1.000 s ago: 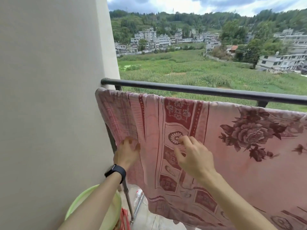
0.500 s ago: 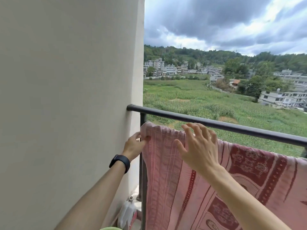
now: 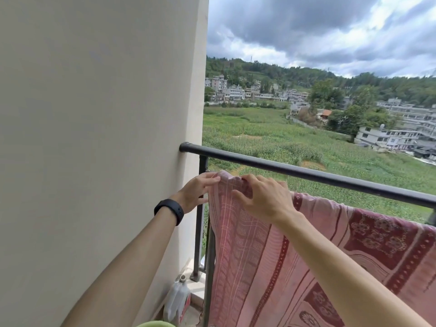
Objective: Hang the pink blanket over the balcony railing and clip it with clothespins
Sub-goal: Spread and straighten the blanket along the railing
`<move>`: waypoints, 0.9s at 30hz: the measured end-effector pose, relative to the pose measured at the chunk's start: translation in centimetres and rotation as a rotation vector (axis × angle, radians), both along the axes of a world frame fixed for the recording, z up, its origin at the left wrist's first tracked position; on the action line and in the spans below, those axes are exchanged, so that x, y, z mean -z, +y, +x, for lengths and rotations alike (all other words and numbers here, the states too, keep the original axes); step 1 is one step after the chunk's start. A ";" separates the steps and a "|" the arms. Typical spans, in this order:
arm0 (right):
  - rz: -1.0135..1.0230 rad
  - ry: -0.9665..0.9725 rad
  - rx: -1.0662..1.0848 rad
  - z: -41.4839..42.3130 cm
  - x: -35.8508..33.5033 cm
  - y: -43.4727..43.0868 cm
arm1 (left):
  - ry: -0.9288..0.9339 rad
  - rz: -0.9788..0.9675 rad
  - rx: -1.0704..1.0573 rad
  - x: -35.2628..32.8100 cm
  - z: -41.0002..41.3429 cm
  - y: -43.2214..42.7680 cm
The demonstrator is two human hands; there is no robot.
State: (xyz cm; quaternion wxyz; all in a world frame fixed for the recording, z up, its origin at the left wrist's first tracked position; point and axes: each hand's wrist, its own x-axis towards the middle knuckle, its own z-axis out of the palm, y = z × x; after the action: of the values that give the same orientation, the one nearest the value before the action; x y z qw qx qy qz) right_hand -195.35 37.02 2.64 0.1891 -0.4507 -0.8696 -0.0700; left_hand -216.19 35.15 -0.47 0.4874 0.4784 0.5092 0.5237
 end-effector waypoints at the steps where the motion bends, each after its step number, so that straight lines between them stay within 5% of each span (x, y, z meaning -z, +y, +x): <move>1: -0.012 -0.024 0.002 -0.6 -0.3 0.3 | 0.034 -0.019 0.051 -0.2 -0.1 0.2; 6: -0.120 -0.013 -0.081 -1.5 -1.1 0.9 | 0.067 -0.040 0.105 0.4 0.2 0.9; 10: -0.153 0.108 -0.101 -0.6 -0.9 1.3 | -0.236 -0.053 0.026 1.5 -0.1 1.9; 17: 0.037 0.288 0.057 2.0 -1.1 2.0 | -0.051 -0.011 0.074 -0.2 -0.4 2.7; 23: 0.020 0.423 0.186 6.0 -2.2 2.2 | 0.416 0.223 -0.050 -2.7 0.5 2.4; 27: -0.090 0.503 0.116 7.4 -2.0 2.0 | 1.107 0.497 -0.135 -3.5 4.9 2.4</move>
State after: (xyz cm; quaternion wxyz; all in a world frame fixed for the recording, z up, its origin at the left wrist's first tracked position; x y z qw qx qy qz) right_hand -187.92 39.02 4.69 0.3746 -0.5110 -0.7703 0.0722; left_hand -211.32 37.50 3.02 -0.0101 0.7457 0.5787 0.3300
